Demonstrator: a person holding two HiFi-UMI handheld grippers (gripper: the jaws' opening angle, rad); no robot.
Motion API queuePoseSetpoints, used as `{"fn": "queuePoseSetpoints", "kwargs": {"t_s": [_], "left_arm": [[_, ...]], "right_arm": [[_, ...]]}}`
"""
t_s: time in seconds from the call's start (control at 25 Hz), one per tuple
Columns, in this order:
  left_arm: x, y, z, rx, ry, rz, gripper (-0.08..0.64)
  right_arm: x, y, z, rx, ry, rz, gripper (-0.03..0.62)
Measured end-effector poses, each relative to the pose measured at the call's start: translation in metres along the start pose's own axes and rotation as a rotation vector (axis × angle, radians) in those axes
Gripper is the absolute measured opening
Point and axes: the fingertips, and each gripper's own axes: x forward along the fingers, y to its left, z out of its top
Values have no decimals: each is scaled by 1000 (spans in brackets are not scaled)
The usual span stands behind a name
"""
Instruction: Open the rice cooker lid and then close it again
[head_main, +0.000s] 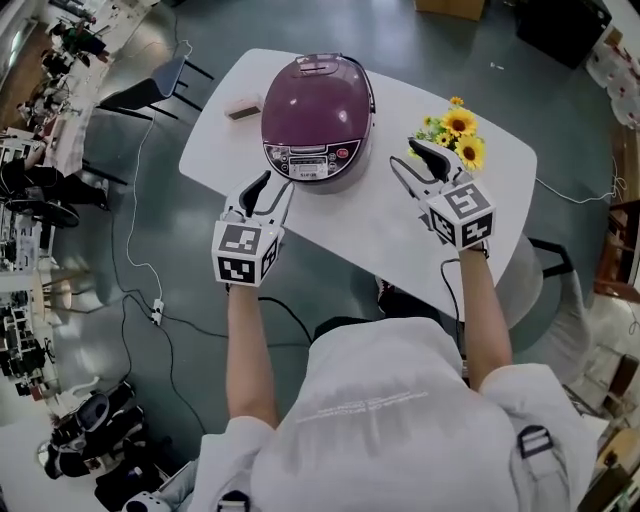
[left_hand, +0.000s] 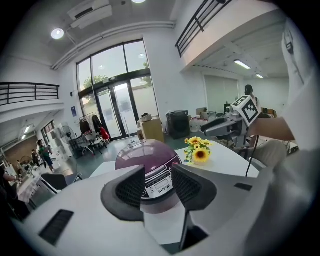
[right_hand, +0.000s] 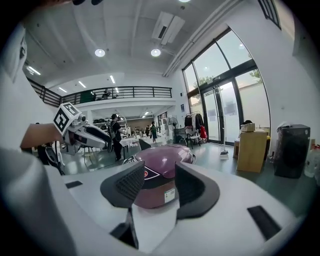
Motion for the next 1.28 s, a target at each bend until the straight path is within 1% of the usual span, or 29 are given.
{"fn": "queuePoseSetpoints", "kwargs": {"t_s": [0.12, 0.24, 0.36, 0.44, 0.6, 0.68, 0.88, 1.12, 1.28], "left_arm": [[13, 2, 3, 37, 17, -28, 174], [26, 4, 2, 107, 45, -62, 163], [37, 4, 1, 169, 64, -104, 145], [43, 5, -1, 189, 67, -137, 128], [56, 9, -8, 221, 69, -218, 117], [64, 11, -12, 247, 68, -272, 114], [85, 14, -16, 342, 69, -401, 100], [103, 9, -19, 477, 85, -514, 85], [110, 0, -22, 511, 84, -581, 79]], "right_arm": [[4, -4, -4, 14, 10, -11, 205], [8, -5, -6, 26, 12, -20, 202], [12, -2, -9, 59, -2, -15, 198], [16, 0, -13, 77, -4, -26, 196], [23, 6, -20, 95, 1, -79, 196], [25, 9, -23, 107, 0, -117, 196], [25, 13, -30, 166, -11, -249, 196], [18, 11, -41, 237, -24, -383, 186], [15, 12, -44, 249, -22, -438, 179]]}}
